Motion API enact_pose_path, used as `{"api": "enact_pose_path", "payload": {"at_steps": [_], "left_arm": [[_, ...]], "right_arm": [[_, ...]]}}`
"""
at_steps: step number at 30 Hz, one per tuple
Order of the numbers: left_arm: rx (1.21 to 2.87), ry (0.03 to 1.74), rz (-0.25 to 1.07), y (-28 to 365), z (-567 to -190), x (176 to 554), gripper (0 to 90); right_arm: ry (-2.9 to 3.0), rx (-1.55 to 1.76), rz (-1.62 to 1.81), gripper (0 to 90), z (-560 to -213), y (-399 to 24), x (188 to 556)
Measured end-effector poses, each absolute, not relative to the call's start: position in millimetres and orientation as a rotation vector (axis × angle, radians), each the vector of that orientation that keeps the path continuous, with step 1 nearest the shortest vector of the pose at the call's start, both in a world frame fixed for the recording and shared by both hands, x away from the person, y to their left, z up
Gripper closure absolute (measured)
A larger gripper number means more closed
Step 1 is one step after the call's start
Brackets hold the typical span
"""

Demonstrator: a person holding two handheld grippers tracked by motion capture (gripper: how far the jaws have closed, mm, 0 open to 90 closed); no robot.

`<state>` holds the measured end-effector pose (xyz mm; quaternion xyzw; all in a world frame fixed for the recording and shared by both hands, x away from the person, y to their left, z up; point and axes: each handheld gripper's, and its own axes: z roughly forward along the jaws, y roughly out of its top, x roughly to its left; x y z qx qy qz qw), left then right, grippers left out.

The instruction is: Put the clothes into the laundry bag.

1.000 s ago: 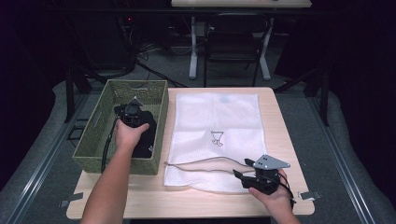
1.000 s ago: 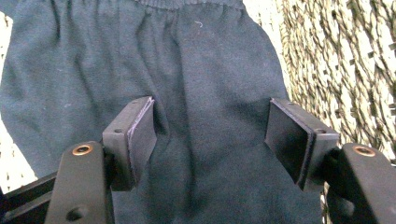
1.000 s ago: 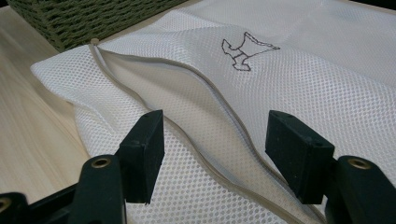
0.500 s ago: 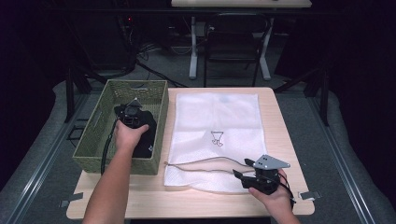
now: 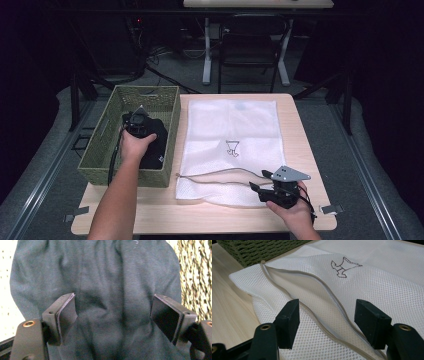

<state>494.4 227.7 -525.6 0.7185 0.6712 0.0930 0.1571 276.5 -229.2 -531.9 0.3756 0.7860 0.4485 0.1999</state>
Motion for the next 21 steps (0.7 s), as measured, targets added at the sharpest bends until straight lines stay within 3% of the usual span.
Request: {"api": "enact_pose_path", "payload": {"at_steps": [21], "left_arm": [[1.995,1.962,0.149,231.6,-536.5,499.9,15.2]], "right_arm": [[2.208,1.043,1.252,36.4,-533.1,-227.5,277.1]]}}
